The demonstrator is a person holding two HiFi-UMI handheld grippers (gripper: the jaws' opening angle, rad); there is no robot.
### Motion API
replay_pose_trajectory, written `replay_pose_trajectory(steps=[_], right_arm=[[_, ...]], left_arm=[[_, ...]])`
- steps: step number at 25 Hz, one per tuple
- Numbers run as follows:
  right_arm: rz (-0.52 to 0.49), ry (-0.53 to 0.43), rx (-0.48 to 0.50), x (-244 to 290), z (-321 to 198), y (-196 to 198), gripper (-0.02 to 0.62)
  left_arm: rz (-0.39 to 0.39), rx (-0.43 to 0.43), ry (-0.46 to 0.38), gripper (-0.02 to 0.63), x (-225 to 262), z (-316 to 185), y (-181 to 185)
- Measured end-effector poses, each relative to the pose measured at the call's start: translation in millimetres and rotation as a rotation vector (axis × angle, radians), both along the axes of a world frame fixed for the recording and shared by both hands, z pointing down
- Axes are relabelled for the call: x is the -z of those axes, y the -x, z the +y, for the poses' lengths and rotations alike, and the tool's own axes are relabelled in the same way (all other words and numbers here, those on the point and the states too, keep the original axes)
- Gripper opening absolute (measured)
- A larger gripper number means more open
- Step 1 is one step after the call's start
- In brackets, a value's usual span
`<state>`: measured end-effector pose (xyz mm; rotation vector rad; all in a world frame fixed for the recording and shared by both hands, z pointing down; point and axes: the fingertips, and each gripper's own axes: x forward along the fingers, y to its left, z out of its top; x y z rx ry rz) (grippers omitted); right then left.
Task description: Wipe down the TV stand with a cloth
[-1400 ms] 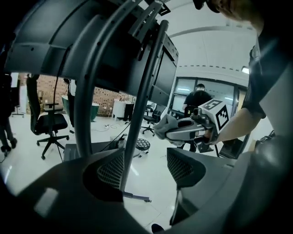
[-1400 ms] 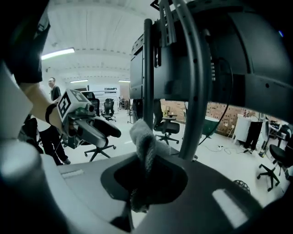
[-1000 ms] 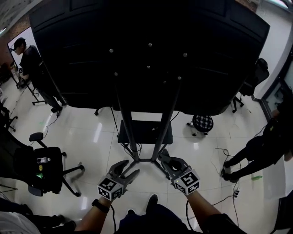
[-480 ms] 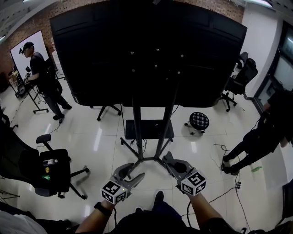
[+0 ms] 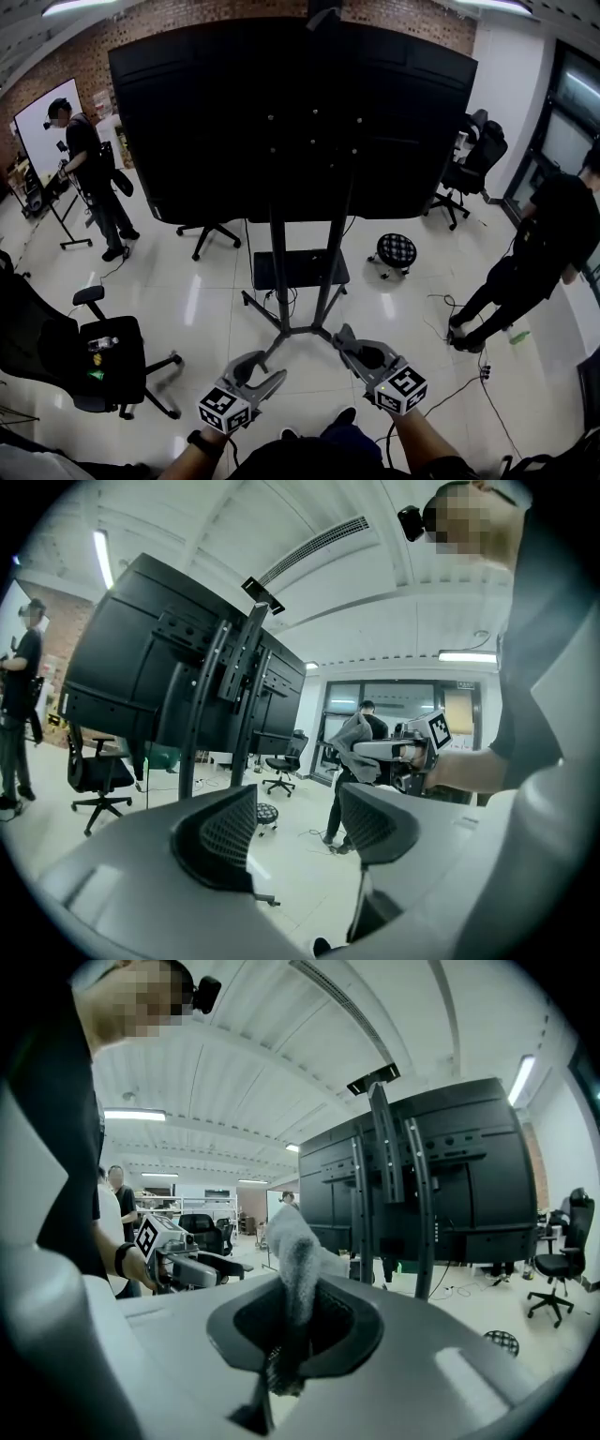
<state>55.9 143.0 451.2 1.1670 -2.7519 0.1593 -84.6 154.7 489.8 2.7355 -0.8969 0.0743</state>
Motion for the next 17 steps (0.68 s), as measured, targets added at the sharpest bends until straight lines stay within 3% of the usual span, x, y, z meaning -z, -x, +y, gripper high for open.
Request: replay_pose_trajectory(steps=[9,17], right_arm=[[-0.007,-0.059,0.018,31,4,6,0.021],[0.0,-0.036,0.014,24,15,-7,0.021]], left_arm=[[0.028,0.026,-0.031,0.302,15,0,7],[0.024,0.015,-0.034,0.302,23,0,-4]])
